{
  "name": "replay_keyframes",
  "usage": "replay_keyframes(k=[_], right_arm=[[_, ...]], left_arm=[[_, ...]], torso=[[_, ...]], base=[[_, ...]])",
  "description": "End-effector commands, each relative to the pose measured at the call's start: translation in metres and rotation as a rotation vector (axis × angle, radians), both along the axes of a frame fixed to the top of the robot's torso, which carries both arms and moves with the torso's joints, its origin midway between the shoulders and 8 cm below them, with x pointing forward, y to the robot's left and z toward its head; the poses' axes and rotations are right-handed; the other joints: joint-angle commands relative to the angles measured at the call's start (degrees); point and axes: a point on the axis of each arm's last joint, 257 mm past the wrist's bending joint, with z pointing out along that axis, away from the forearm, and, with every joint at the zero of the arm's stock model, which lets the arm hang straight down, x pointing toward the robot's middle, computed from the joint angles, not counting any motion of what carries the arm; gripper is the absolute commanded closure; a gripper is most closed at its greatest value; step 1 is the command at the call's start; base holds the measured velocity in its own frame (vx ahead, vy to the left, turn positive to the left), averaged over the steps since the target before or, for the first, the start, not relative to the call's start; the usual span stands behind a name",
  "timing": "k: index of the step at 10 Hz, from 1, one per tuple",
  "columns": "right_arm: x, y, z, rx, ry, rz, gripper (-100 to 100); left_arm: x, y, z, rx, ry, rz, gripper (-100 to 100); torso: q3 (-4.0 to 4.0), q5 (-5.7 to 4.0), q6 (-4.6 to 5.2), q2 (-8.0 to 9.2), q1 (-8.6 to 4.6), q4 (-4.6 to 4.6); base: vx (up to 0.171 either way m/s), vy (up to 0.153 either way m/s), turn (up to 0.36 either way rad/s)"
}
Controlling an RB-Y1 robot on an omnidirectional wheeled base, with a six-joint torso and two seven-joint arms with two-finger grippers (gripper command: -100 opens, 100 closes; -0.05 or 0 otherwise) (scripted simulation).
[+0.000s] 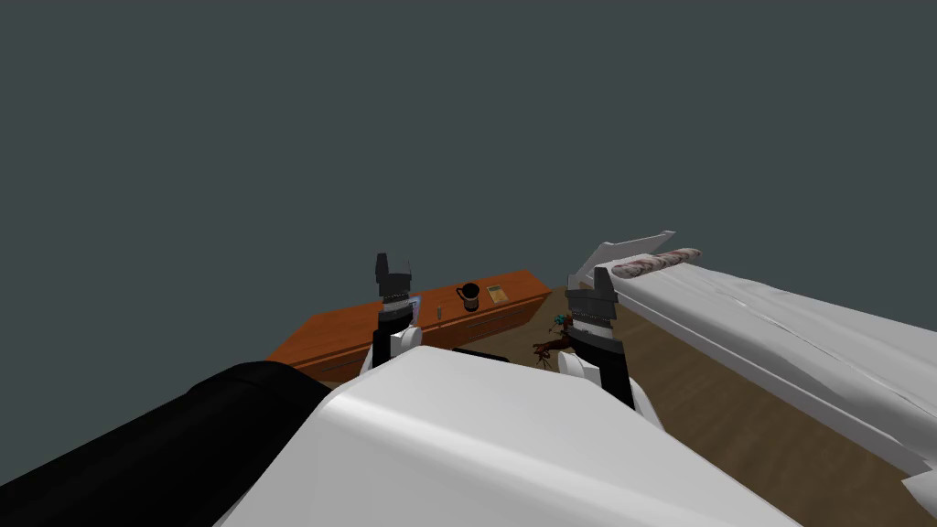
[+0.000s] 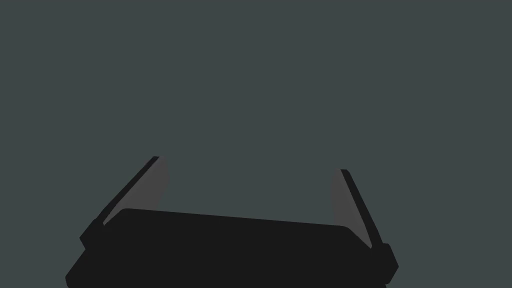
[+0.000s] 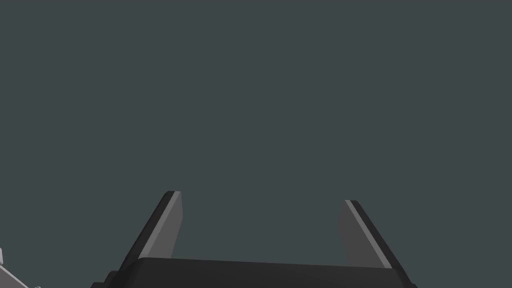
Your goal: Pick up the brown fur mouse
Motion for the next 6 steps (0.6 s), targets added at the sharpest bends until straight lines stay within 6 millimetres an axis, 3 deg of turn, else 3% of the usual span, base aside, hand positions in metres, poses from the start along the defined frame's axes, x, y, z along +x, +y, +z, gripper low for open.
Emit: replay_keyframes(k=[1, 6], right_arm=[[0.0, 0.0, 0.0, 0.0, 0.0, 0.0, 0], [0.0, 0.0, 0.0, 0.0, 0.0, 0.0, 0]], left_arm=[[0.007, -0.004, -0.012, 0.016, 0.035, -0.029, -100], [0.034, -0.018, -0.068, 0.043, 0.184, -0.138, -100]], torso=[[0.0, 0.0, 0.0, 0.0, 0.0, 0.0], [0.05, 0.0, 0.01, 0.1, -0.01, 0.02]], base=[[-0.008, -0.009, -0.002], [-0.025, -0.011, -0.029]])
